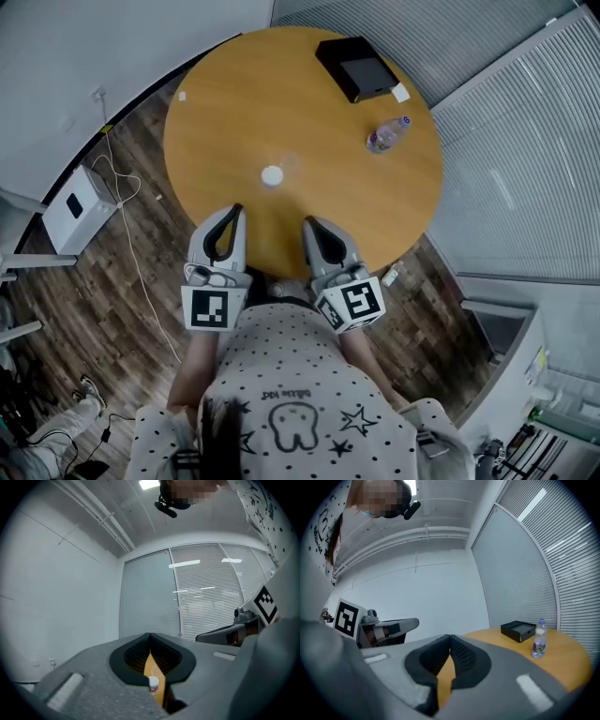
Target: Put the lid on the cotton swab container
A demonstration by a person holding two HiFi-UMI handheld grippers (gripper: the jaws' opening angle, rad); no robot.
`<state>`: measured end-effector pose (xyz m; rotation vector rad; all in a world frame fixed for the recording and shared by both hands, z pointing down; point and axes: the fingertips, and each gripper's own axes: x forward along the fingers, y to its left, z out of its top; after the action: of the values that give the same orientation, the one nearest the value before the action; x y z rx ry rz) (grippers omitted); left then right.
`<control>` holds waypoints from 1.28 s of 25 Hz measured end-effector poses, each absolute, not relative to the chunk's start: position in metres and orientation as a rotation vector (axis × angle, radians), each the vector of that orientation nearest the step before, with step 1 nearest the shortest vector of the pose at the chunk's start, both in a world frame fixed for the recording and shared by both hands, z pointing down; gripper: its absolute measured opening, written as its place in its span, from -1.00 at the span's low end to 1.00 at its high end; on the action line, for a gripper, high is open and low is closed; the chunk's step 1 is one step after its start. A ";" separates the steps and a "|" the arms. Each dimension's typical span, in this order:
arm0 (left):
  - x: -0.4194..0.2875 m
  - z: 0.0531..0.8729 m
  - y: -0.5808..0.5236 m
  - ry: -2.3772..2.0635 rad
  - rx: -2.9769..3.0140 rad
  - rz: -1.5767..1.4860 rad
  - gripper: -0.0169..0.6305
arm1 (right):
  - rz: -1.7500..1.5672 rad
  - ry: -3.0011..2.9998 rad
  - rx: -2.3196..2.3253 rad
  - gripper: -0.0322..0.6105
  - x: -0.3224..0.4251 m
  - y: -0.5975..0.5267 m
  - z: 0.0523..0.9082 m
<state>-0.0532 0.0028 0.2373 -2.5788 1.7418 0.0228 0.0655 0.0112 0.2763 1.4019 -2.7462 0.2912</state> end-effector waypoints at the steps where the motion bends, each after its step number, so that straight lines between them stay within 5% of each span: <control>1: -0.056 0.237 -0.005 1.729 -2.591 0.021 -0.91 | 0.294 -2.738 1.411 -0.89 0.061 0.005 0.276; 32: -0.078 0.280 -0.083 1.600 -2.748 -0.116 -0.91 | 0.392 -2.565 1.603 -0.89 0.058 -0.056 0.307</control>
<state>-0.0783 -0.0834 0.2802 -2.7479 1.6004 -0.1164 0.0583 -0.0560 0.3068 1.6034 -2.5649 0.3924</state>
